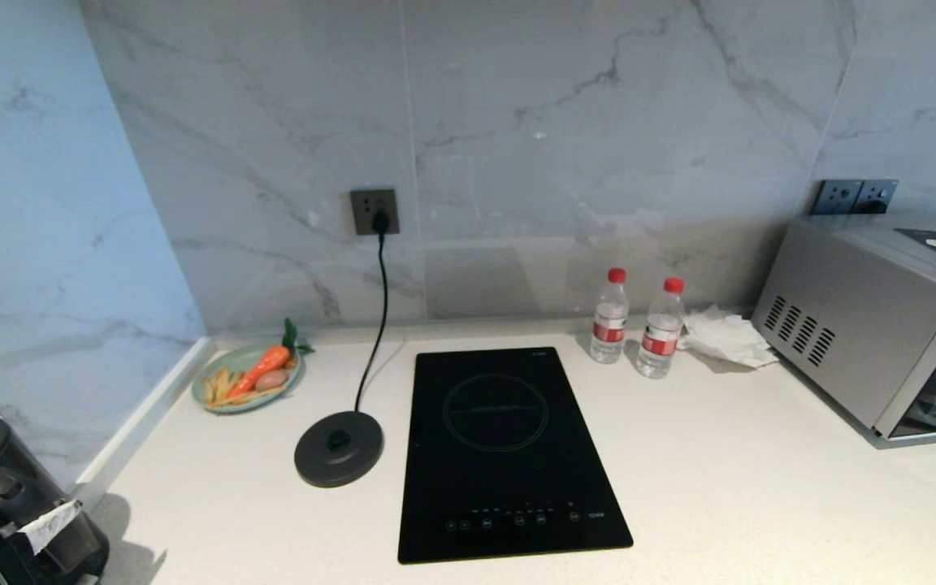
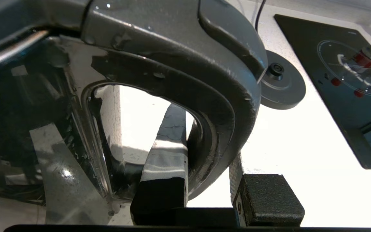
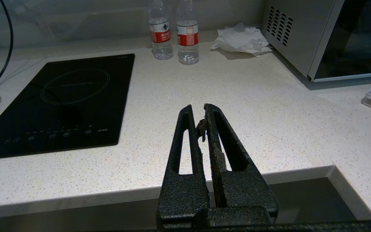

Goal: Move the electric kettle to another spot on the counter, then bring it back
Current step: Place it by the sink

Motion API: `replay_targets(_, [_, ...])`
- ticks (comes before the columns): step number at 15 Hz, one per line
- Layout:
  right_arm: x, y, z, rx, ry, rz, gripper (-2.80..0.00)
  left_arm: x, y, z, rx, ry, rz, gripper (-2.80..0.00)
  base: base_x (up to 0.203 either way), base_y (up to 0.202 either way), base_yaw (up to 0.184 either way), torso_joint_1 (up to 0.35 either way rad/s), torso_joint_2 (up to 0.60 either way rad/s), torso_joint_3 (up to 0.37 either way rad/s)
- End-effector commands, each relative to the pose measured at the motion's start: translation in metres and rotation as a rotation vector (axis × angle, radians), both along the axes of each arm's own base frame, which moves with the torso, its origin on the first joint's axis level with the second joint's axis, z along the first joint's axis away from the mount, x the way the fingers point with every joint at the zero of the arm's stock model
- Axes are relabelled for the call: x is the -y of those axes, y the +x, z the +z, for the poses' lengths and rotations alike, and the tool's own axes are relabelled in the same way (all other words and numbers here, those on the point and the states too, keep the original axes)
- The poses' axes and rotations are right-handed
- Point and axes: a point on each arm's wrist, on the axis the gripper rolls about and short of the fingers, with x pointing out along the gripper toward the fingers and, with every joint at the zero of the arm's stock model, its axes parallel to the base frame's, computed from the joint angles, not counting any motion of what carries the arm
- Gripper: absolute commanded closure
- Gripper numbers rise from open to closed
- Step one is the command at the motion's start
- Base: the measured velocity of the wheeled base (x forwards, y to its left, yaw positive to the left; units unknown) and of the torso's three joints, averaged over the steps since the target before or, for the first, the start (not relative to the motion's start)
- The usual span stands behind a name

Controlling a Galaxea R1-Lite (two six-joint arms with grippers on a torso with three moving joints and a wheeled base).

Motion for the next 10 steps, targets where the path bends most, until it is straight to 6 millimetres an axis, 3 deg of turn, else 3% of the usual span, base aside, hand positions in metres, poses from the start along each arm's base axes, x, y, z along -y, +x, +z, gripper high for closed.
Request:
replay_targets(1, [0.000, 0.000, 0.000, 0.001, 0.000, 0.000, 0.00, 0.000, 0.000, 0.001, 0.003, 0.014, 0.007, 0.00, 0.000, 0.000, 0.000, 0.000, 0.00, 0.000])
replay_targets(5, [0.000, 0.000, 0.000, 0.001, 0.000, 0.000, 0.00, -0.014, 0.003, 0.001, -0.034, 0.083, 0.145, 0.00, 0.000, 0.000, 0.000, 0.000, 0.00, 0.000])
replay_targets(10, [0.000, 0.000, 0.000, 0.001, 0.000, 0.000, 0.00, -0.028, -0.008, 0.001, -0.028, 0.090, 0.215, 0.00, 0.000, 0.000, 0.000, 0.000, 0.00, 0.000])
